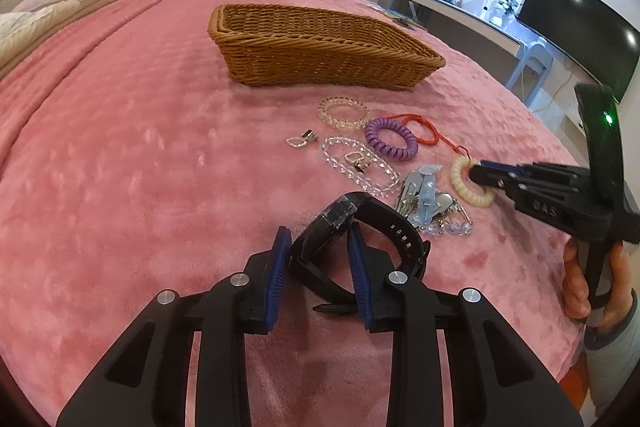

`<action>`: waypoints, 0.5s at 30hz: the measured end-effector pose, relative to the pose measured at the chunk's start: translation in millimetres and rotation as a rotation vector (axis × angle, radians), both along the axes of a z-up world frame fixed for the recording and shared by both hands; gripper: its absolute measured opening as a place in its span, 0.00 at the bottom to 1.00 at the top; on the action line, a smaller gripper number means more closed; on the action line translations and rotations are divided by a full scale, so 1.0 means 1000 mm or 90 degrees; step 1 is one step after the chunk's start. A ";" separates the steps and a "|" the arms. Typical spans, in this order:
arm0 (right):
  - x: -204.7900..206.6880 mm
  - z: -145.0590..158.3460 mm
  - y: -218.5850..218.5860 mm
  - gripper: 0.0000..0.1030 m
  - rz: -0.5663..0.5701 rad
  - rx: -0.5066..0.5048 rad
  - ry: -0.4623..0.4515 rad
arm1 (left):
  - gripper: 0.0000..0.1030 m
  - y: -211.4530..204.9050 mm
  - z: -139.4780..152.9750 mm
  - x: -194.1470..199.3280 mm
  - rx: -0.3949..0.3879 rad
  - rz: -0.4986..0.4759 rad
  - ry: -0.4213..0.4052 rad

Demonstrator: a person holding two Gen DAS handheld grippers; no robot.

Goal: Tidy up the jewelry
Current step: 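Grasp the black watch with the left tool while the right tool grasps the cream coiled hair tie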

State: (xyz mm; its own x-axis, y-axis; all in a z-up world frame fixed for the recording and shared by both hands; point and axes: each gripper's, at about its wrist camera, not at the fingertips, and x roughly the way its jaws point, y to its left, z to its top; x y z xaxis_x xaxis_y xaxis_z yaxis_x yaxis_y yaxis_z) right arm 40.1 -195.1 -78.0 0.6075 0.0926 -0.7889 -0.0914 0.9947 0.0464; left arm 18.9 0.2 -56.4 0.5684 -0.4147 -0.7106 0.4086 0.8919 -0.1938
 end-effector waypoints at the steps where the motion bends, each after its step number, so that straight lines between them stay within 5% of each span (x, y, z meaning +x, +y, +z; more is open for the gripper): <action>1: -0.001 0.000 -0.001 0.11 0.004 0.010 0.005 | 0.27 0.001 0.000 0.001 -0.004 0.000 0.002; 8: -0.002 -0.001 -0.006 0.14 0.023 0.043 0.052 | 0.27 0.002 -0.001 -0.001 -0.004 -0.007 0.000; 10: -0.004 -0.001 -0.004 0.23 0.022 0.045 0.057 | 0.27 0.003 0.000 -0.001 -0.005 -0.009 0.000; 15: -0.013 0.000 0.015 0.24 0.020 -0.022 0.047 | 0.27 0.004 0.000 -0.001 -0.007 -0.008 -0.001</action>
State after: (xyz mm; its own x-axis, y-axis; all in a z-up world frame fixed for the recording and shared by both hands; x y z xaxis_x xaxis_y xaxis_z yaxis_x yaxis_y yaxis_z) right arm 27.4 -179.8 -77.8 0.5446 0.0824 -0.8347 -0.1200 0.9926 0.0197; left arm 17.8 3.9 -56.3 0.5638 -0.4301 -0.7051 0.4205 0.8842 -0.2032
